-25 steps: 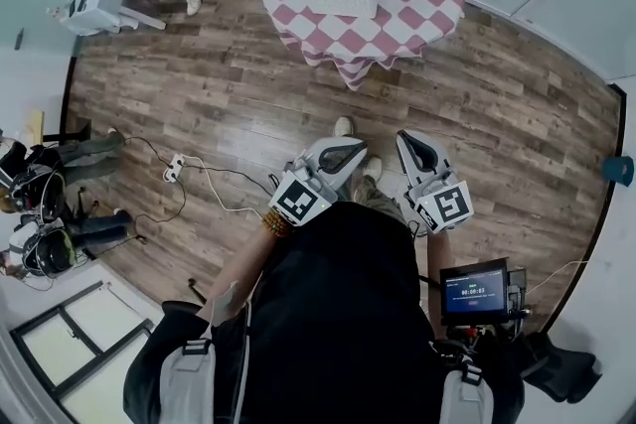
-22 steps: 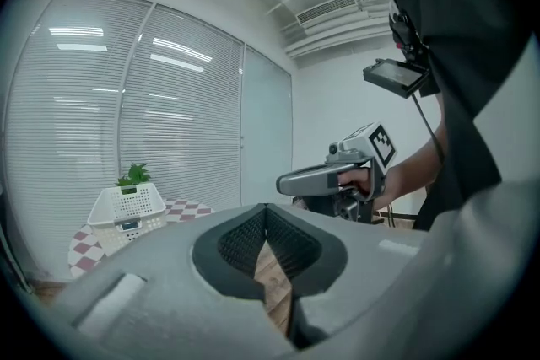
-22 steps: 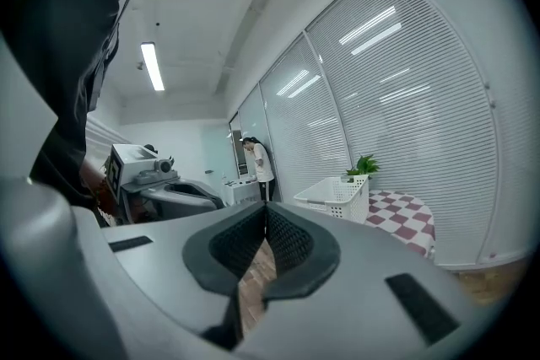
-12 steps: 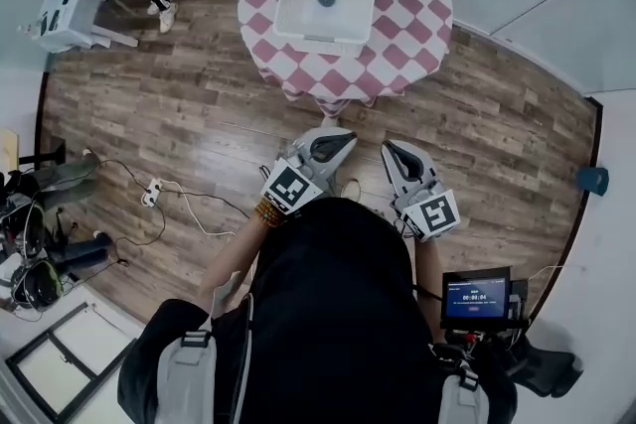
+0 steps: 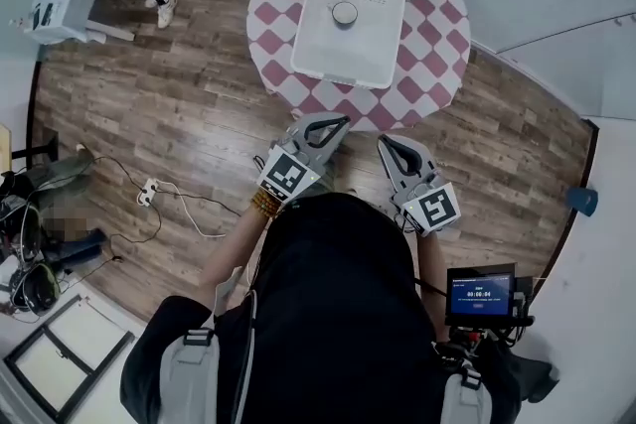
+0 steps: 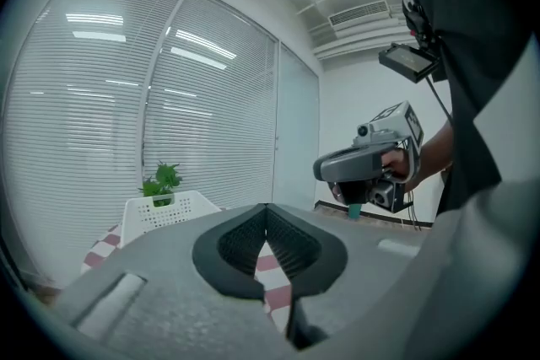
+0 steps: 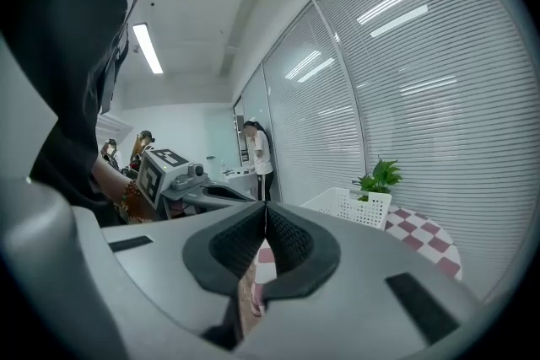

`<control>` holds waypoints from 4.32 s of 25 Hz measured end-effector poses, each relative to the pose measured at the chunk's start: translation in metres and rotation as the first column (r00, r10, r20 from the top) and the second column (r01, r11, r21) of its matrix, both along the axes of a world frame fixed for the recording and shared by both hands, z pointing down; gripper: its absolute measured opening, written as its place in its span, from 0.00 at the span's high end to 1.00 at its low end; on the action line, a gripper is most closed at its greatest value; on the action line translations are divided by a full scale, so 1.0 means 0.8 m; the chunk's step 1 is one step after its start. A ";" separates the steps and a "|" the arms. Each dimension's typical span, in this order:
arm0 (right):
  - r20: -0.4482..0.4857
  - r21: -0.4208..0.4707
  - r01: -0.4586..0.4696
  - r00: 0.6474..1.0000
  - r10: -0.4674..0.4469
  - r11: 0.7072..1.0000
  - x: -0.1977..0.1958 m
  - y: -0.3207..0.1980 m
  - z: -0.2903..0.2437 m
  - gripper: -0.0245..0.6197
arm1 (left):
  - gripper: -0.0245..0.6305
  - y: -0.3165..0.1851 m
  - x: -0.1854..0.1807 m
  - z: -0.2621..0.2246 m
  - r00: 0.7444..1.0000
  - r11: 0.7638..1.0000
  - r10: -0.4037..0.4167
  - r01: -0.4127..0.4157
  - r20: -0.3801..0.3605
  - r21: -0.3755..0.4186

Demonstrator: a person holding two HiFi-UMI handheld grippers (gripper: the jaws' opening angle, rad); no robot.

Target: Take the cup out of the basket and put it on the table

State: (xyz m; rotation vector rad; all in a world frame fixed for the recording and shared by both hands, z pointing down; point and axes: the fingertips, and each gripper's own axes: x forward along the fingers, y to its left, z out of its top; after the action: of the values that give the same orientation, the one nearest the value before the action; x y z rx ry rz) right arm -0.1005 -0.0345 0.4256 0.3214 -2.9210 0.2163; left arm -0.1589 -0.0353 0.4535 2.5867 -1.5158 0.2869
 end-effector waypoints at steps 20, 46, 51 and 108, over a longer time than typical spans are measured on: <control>0.012 -0.139 -0.161 0.986 0.164 0.977 0.023 -0.159 0.045 0.95 | 0.96 -0.207 -0.123 0.051 0.930 0.976 0.082 -0.002 0.359 -0.216; -0.029 -0.278 -0.496 0.861 0.509 0.823 0.238 -0.261 0.114 0.95 | 0.68 -0.328 -0.155 0.332 0.738 0.523 0.509 0.145 0.444 -0.840; -0.042 -0.303 -0.517 0.846 0.531 0.800 0.259 -0.273 0.127 0.95 | 0.68 -0.349 -0.156 0.352 0.725 0.541 0.492 0.180 0.482 -0.822; -0.028 -0.331 -0.420 0.900 0.436 0.845 0.236 -0.304 0.138 0.95 | 0.89 -0.363 -0.134 0.363 0.773 0.575 0.398 0.209 0.494 -0.791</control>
State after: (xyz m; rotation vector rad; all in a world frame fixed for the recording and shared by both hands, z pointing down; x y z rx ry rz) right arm 0.0882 -0.2778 0.5359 0.9198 -2.7454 0.7782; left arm -0.2657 -0.3260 0.7436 1.8102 -0.9204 1.6047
